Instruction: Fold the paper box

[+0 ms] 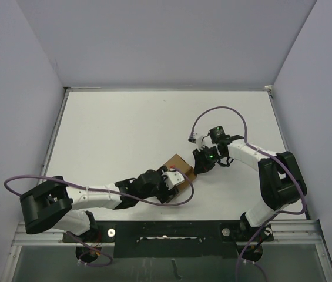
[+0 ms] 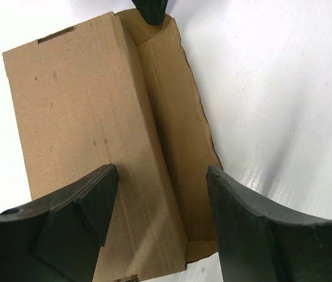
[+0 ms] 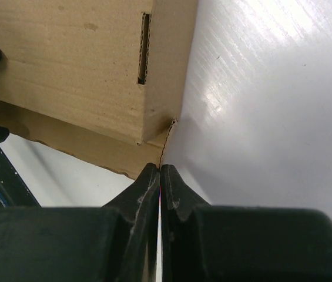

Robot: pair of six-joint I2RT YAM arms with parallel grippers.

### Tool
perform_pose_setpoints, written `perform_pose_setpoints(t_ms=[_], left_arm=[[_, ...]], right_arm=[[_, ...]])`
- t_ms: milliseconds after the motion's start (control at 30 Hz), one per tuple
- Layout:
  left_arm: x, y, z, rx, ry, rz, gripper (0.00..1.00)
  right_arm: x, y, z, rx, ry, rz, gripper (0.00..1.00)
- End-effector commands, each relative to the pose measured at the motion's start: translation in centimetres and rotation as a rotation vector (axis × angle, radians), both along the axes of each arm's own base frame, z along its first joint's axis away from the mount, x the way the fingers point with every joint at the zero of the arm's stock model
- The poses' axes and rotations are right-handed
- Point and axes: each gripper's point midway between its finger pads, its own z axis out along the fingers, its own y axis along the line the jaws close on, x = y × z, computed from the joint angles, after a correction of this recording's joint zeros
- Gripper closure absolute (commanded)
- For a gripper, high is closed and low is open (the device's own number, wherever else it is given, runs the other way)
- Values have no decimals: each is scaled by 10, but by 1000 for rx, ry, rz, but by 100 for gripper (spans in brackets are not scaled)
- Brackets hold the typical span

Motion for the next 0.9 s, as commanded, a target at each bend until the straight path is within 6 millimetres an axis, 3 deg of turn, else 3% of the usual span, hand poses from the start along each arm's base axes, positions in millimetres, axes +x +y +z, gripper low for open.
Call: perform_pose_setpoints(t_ms=[0,200,367,733,867], left_arm=[[-15,16,-34,103,125,-4,39],[-16,13,-31,90,129,-10,39],[-15,5,-15,65,131,-16,35],[-14,-5,26,82,57,3,9],[-15,-5,30,136,8,20,2]], right_arm=[[1,3,7,-5,-44,41,100],[0,4,7,-1,-32,42,100],[2,8,11,16,-23,30,100],[11,11,20,55,-8,-17,100],[13,12,20,58,2,-25,100]])
